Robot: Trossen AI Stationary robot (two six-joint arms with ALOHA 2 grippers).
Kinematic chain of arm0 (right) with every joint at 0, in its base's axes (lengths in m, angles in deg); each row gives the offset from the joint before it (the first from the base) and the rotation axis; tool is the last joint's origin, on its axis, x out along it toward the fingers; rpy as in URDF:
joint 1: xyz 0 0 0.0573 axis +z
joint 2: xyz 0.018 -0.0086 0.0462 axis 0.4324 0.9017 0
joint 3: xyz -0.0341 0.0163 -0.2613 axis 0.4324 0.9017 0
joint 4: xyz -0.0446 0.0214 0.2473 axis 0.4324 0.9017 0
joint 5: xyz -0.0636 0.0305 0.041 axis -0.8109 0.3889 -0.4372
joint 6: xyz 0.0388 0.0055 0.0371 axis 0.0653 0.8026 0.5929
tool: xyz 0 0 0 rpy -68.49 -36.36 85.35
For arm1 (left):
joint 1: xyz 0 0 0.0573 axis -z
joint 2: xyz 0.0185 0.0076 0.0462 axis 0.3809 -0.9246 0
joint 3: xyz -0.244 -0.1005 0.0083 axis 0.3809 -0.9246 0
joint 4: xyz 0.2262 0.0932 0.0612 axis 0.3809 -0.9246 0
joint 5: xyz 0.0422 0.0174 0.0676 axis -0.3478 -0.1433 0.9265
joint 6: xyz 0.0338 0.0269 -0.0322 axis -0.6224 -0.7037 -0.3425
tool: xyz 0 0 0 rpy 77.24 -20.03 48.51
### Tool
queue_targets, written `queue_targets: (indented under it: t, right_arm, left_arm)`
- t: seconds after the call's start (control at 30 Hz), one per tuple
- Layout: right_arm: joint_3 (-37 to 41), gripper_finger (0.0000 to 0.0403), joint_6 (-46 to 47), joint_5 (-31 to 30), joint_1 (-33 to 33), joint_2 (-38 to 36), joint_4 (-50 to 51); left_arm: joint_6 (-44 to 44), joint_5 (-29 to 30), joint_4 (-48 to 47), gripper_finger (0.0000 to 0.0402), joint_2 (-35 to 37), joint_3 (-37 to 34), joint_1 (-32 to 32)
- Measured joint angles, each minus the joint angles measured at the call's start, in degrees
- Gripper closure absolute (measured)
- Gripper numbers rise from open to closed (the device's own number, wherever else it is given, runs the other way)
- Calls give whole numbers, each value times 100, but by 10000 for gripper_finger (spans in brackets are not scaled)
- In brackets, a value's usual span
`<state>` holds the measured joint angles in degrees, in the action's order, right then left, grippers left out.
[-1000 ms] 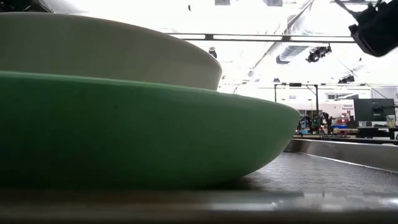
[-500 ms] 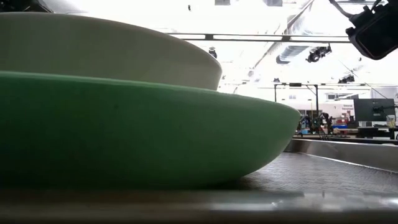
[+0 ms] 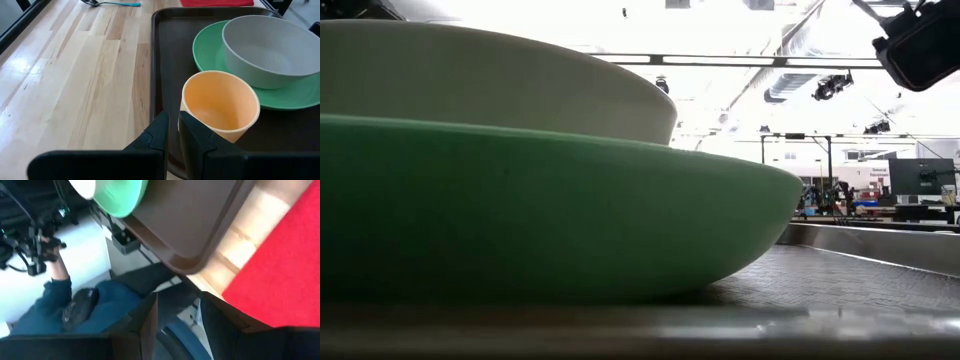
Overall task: Set up tray
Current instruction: Put the red napkin to the right of the green plate on the brown tray
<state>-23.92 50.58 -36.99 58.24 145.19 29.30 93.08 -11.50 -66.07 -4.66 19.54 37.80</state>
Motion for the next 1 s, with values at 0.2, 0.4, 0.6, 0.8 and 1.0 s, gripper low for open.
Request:
queue_targets:
  t: [0.2,0.4,0.6,0.8,1.0]
  right_arm:
    - [2,274,263,-248,-2,0,8]
    - [-41,274,266,-533,-2,0,163]
    - [-1024,274,125,-504,-2,2,2531]
    - [-2075,274,-59,-842,-2,95,3992]
    - [-2792,274,-152,-689,-2,703,5070]
  left_arm:
    - [-1,-5,1,328,0,0,-2]
    - [-1,-37,-3,328,0,0,-2]
    - [-1,-37,-3,328,0,0,-1]
    - [-5,-37,-3,328,0,0,-2]
    - [-18,-33,0,328,1,1,-1]
